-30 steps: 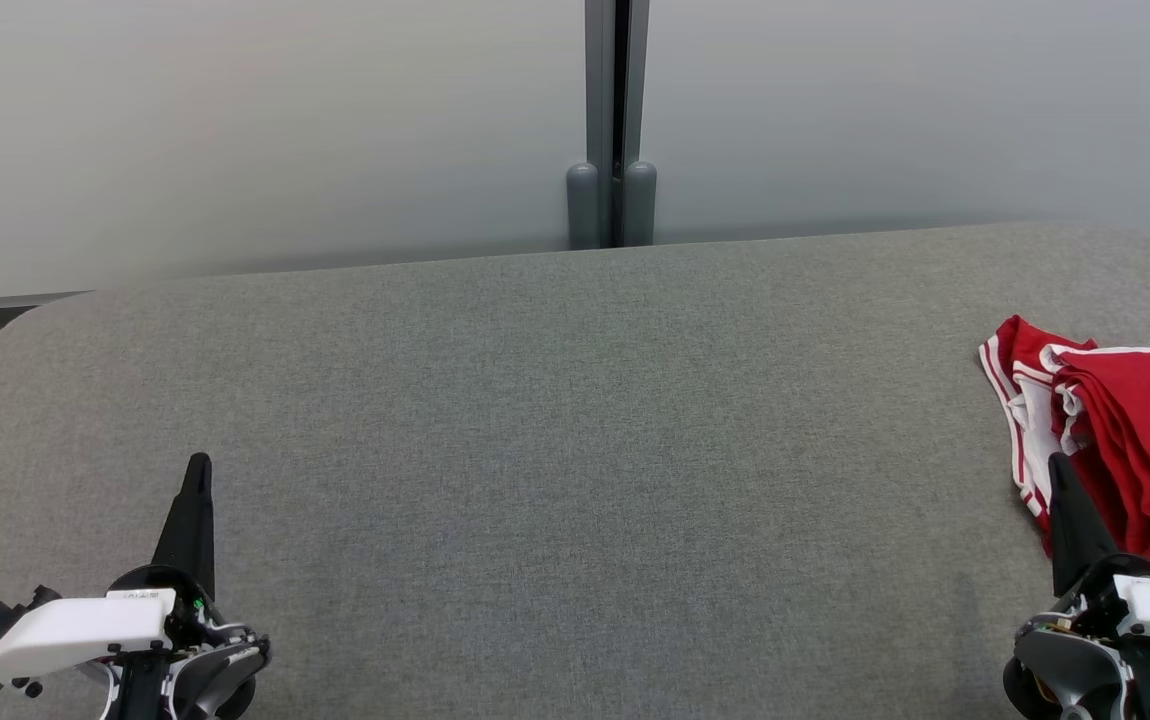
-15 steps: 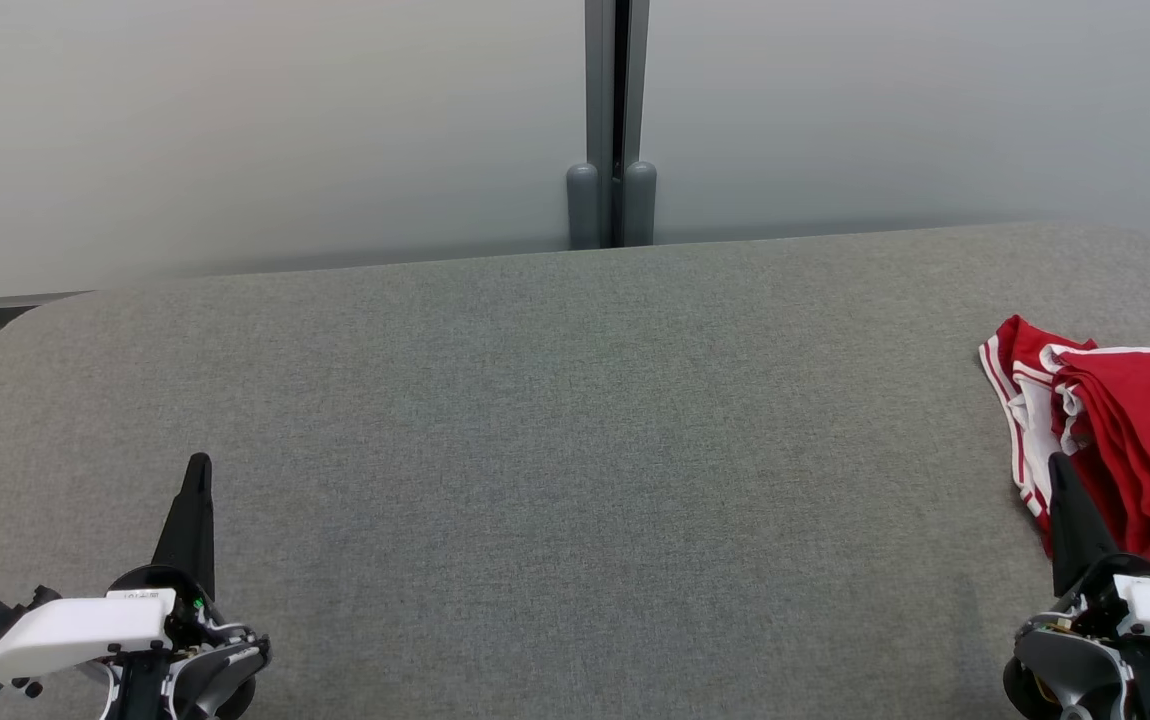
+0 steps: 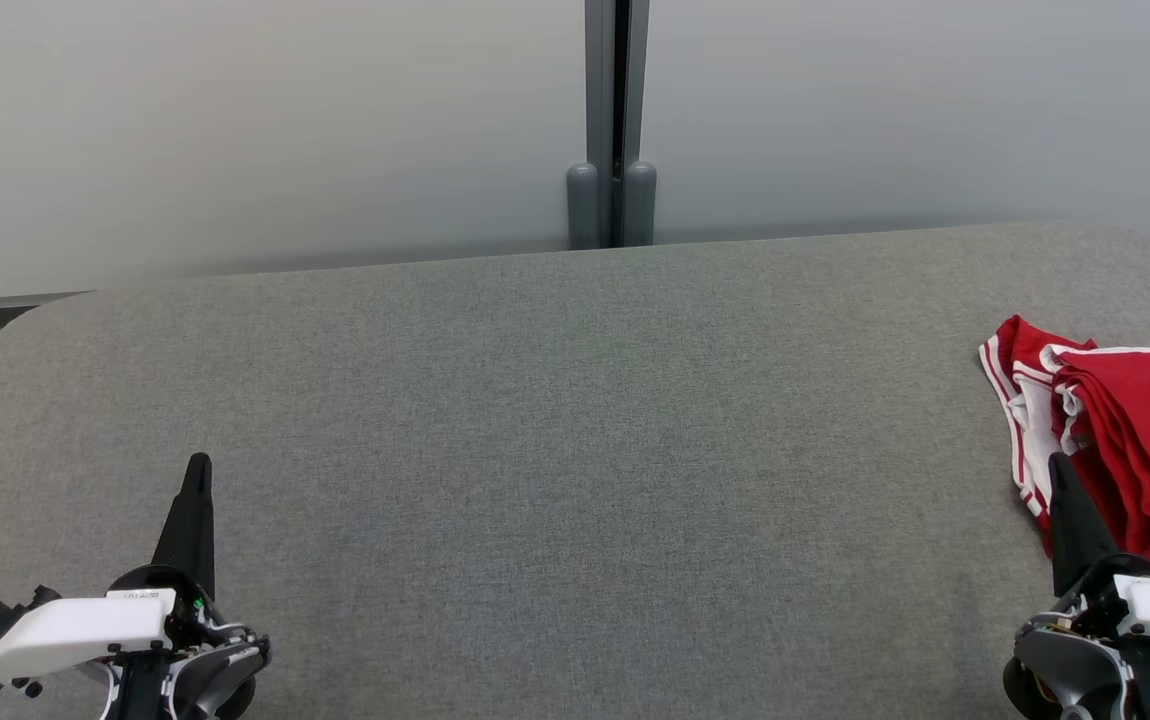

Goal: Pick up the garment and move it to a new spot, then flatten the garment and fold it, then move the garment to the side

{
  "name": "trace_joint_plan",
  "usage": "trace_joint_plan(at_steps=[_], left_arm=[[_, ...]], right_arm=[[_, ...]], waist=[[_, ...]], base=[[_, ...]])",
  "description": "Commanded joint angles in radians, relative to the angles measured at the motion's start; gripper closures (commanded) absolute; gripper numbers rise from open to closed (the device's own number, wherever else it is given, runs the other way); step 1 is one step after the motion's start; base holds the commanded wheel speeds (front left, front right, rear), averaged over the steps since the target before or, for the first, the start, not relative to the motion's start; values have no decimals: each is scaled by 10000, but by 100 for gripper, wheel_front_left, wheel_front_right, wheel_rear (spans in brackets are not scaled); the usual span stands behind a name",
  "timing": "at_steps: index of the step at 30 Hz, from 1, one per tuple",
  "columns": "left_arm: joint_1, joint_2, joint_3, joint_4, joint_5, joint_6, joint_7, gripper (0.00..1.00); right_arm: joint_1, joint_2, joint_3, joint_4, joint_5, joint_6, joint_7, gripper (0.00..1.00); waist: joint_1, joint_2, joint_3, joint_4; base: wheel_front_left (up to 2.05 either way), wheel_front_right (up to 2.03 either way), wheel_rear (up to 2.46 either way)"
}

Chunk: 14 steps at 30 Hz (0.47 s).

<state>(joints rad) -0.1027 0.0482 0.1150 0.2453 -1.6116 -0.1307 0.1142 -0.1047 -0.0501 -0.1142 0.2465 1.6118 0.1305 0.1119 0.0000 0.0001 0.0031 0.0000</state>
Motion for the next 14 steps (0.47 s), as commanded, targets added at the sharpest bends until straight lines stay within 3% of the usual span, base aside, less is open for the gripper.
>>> trace_joint_plan(at_steps=[1,14], left_arm=[[-129,21,32,9,-19,-28,32,100],[-129,21,30,8,-21,-28,30,100]], right_arm=[[-101,-5,-8,12,19,4,32,100],[-100,-4,-10,12,16,4,33,100]], waist=[[0,-1,0,0],[0,-1,0,0]], base=[[0,0,0],[0,0,0]])
